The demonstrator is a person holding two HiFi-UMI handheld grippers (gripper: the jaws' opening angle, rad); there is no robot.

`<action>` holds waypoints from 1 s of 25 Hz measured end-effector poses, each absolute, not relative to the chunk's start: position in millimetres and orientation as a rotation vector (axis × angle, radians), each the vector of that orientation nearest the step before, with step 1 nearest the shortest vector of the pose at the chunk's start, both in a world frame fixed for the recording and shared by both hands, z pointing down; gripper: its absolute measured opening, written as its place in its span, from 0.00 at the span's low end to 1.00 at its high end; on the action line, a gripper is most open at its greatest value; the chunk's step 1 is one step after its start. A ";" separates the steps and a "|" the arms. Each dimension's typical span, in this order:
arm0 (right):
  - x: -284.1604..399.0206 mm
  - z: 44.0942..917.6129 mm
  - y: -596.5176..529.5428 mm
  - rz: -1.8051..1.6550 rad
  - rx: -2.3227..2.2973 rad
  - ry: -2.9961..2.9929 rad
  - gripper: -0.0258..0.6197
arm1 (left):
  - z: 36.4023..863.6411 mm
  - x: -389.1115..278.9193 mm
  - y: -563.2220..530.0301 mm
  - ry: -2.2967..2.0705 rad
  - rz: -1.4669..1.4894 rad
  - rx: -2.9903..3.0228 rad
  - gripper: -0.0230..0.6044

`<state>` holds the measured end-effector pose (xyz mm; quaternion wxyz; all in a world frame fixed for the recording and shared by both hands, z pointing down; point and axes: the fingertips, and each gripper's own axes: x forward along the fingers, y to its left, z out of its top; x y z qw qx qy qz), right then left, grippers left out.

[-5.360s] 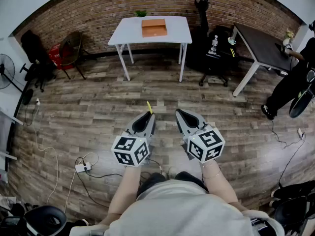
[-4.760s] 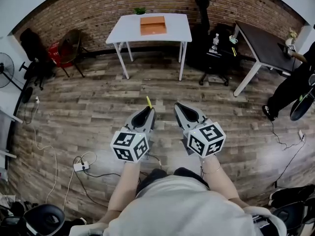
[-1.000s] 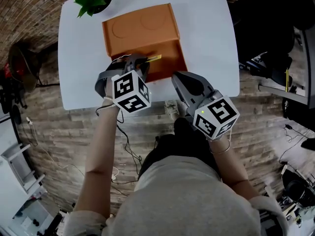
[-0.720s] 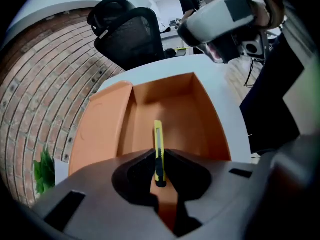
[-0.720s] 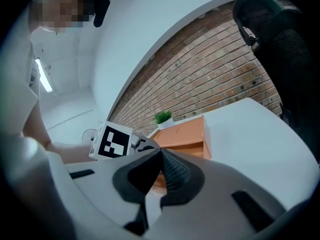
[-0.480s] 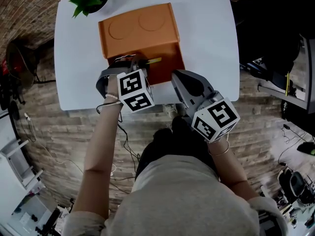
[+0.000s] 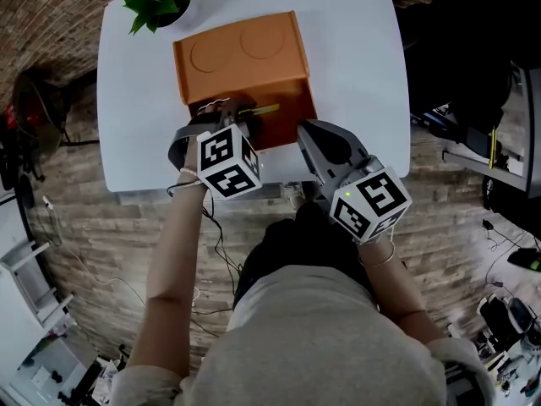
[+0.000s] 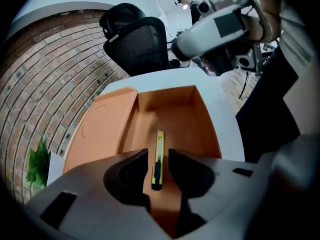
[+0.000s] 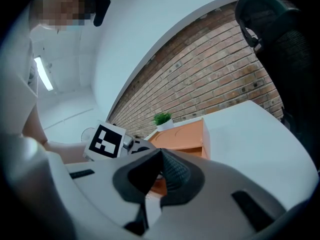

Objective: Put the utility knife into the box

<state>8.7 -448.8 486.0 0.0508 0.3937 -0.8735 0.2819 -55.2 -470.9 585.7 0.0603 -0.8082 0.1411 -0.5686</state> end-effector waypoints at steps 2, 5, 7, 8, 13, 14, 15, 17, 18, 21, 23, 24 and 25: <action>8.2 482.1 -449.5 0.844 1.183 -2.662 0.04 | 574.0 -51.1 -471.1 0.486 -1.649 -2.535 0.21; 6.1 472.4 -450.9 0.781 1.165 -2.671 0.04 | 552.6 -49.1 -474.8 0.619 -1.524 -2.673 0.21; 4.7 466.6 -450.7 0.744 1.153 -2.670 0.04 | 536.3 -50.9 -477.6 0.736 -1.430 -2.745 0.21; 3.6 463.5 -451.0 0.732 1.144 -2.674 0.04 | 526.7 -51.9 -479.4 0.801 -1.373 -2.783 0.21; -0.6 440.0 -455.2 0.693 1.141 -2.726 0.04 | 475.8 -54.6 -478.2 1.032 -1.021 -3.057 0.18; -0.9 434.4 -456.3 0.687 1.150 -2.739 0.04 | 468.3 -56.3 -476.8 1.069 -0.952 -3.106 0.16; -1.8 429.3 -456.8 0.679 1.151 -2.748 0.04 | 462.1 -59.2 -475.5 1.114 -0.891 -3.136 0.14; -4.5 420.9 -456.2 0.655 1.138 -2.760 0.04 | 451.8 -66.4 -472.1 1.216 -0.787 -3.162 0.09; -5.7 417.3 -455.6 0.644 1.131 -2.764 0.04 | 446.8 -69.8 -470.3 1.266 -0.731 -3.175 0.07; -8.9 407.9 -456.2 0.596 1.115 -2.776 0.04 | 427.9 -77.1 -467.6 1.402 -0.516 -3.209 0.05; -11.3 402.6 -456.0 0.558 1.100 -2.782 0.04 | 413.7 -79.8 -464.1 1.464 -0.396 -3.186 0.05; -12.5 399.8 -455.1 0.542 1.089 -2.784 0.04 | 407.4 -80.4 -461.3 1.492 -0.356 -3.165 0.05; -13.7 396.9 -453.8 0.526 1.076 -2.786 0.04 | 401.6 -80.8 -458.3 1.521 -0.323 -3.145 0.05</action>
